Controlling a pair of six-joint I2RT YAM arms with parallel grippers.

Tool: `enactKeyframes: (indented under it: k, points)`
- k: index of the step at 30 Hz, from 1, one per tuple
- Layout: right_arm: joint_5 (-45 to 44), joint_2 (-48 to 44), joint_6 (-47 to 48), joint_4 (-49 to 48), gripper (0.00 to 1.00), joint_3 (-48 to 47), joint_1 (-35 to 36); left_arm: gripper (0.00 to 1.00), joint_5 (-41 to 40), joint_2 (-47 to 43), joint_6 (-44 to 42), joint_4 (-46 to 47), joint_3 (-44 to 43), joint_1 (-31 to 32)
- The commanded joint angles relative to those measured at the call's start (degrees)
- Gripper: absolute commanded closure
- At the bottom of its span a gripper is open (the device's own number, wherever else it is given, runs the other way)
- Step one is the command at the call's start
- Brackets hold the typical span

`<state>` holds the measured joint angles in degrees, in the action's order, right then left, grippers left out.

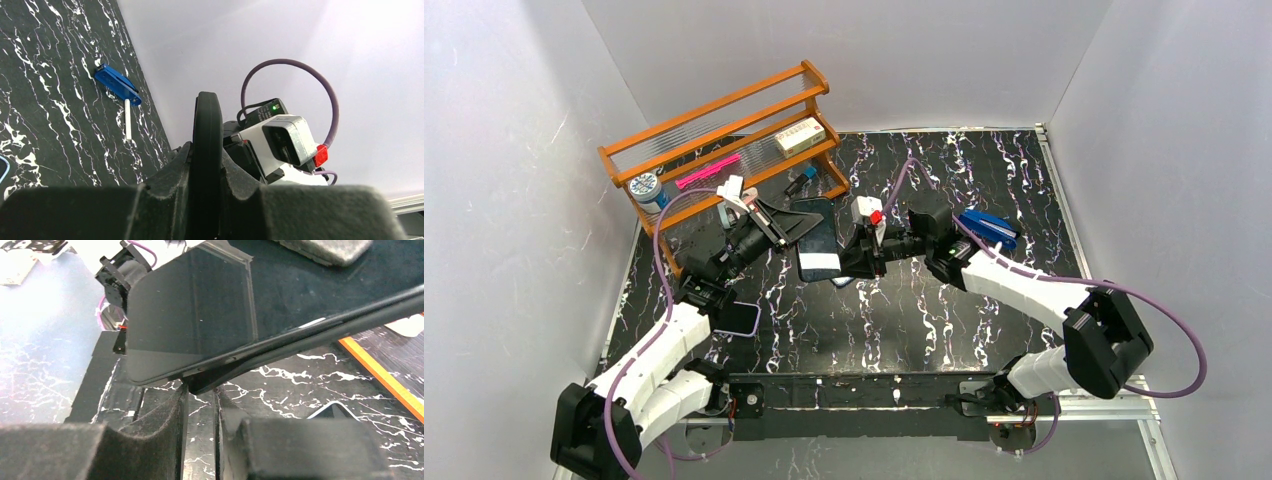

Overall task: Take the phone out of the phone case
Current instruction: Remove the phone case from the phone.

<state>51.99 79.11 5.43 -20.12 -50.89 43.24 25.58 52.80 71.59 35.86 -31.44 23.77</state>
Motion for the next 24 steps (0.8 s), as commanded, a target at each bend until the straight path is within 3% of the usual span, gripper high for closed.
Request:
enactKeyframes:
  k: [1,17,24]
  points:
    - [-12.47,0.42,2.22,-8.11,0.97,-3.73,0.06,1.0,6.12,-1.18,7.19,2.86,-0.08,3.83]
    - [-15.49,-1.37,-37.96,-33.99,0.62,5.37,-2.75,1.0,3.69,-2.45,4.04,4.58,3.08,4.09]
    - [-15.15,2.69,-47.52,-39.98,0.59,5.43,-3.72,1.0,3.93,-2.22,4.08,6.3,3.67,4.66]
